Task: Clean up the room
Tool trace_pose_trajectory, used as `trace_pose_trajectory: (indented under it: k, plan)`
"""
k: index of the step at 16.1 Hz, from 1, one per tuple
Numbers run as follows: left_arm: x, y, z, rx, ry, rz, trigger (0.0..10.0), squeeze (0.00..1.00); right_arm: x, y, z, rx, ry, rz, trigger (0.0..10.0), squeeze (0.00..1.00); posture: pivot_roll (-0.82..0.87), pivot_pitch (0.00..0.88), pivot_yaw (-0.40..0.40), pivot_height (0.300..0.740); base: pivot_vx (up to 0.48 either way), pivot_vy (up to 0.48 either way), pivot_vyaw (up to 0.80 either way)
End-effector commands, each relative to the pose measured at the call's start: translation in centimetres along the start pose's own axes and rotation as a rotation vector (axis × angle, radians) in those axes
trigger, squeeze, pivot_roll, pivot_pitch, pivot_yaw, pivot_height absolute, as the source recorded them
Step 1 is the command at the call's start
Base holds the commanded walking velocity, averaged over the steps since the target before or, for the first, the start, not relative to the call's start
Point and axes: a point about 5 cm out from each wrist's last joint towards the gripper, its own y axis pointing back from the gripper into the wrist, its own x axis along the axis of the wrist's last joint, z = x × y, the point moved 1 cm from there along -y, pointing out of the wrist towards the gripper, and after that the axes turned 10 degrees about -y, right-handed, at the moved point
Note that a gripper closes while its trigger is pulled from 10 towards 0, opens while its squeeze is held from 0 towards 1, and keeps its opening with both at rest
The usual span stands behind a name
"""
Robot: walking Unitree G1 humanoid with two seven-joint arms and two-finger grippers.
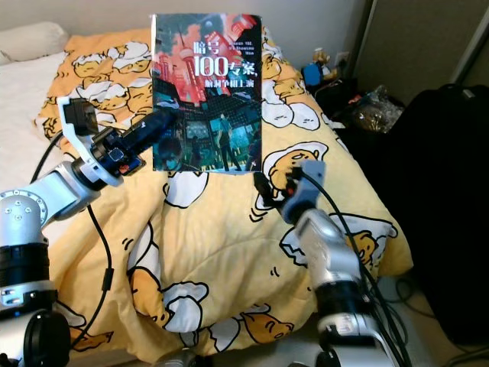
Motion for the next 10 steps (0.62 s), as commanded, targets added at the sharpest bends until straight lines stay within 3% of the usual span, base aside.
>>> trace_pose_trajectory:
  k: [1, 3, 6, 9, 10]
  plan:
    - [0.6, -0.2, 0.7, -0.031, -0.019, 0.014, 0.0, 0.00, 0.6, -0.7, -1.5, 0.067, -0.002, 0.027, 10.0, 0.00, 0.07, 0.000, 0.132, 0.740, 0.000, 0.000, 0.00]
    - [0.2, -0.4, 0.7, -0.034, 0.021, 0.033, 0.0, 0.00, 0.2, -1.0, -4.0, 0.227, -0.017, 0.011, 10.0, 0.00, 0.07, 0.000, 0.128, 0.740, 0.000, 0.000, 0.00]
    - [0.0, -0.7, 0.8, -0.043, 0.042, 0.054, 0.0, 0.00, -0.9, -0.7, -5.3, 0.325, -0.031, -0.031, 10.0, 0.00, 0.07, 0.000, 0.124, 0.740, 0.000, 0.000, 0.00]
    - [-0.1, -0.1, 0.0, 0.017, 0.043, 0.065, 0.0, 0.00, 0.7, 0.3, -5.8, 0.418, -0.216, 0.070, 10.0, 0.00, 0.06, 0.000, 0.123, 0.740, 0.000, 0.000, 0.00]
    - [-0.1, 0.0, -0.1, 0.025, 0.043, 0.068, 0.0, 0.00, 0.9, 0.5, -5.8, 0.428, -0.231, 0.081, 10.0, 0.00, 0.06, 0.000, 0.123, 0.740, 0.000, 0.000, 0.00]
